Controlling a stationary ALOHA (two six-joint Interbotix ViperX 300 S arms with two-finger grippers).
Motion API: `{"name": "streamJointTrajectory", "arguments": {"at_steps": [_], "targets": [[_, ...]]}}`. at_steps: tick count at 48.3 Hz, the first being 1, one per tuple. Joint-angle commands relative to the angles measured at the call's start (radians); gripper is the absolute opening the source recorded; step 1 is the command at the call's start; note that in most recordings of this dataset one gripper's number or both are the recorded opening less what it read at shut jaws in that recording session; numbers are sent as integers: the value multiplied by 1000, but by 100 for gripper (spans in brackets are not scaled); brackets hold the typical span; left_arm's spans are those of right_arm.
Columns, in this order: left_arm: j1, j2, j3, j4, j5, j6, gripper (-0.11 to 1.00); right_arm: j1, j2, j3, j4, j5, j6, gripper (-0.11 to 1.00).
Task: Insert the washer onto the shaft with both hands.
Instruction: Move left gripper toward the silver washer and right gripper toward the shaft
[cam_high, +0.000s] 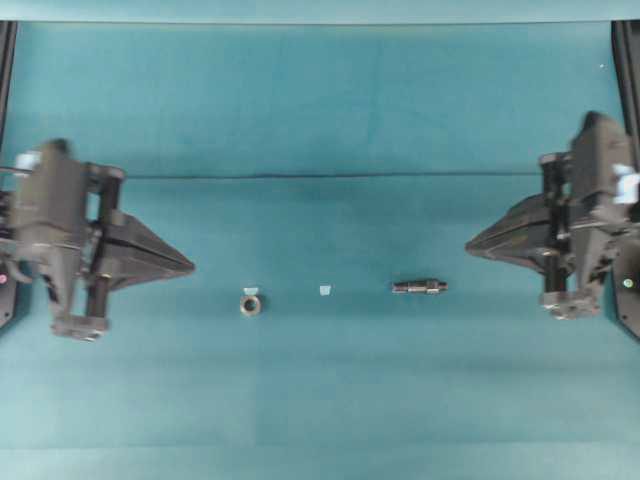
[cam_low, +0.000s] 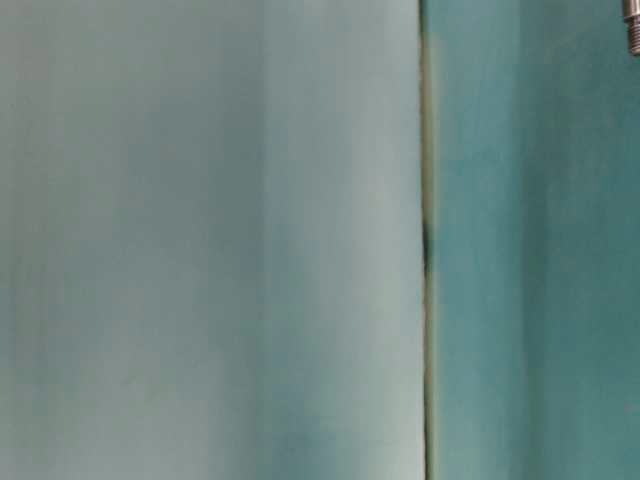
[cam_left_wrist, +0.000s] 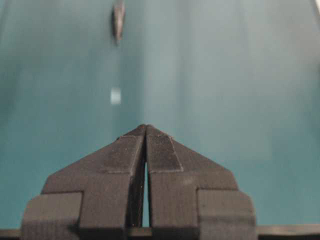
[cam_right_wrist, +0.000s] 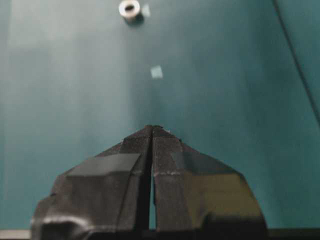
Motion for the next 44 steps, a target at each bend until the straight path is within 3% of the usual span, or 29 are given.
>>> {"name": "streamJointTrajectory", "arguments": {"at_steps": [1, 16, 34, 44], "targets": [[-3, 46, -61, 2, 46, -17, 2, -2, 46, -43, 2, 23, 8, -10], [-11, 213, -166, 2, 225, -74, 2, -2, 227, -156, -32, 181, -6, -10], [-11, 403, -291, 5, 327, -61, 2, 5, 374, -204, -34, 209, -43, -10], [-17, 422, -302, 5, 324, 9, 2, 6, 408, -216, -37, 216, -44, -9]]}}
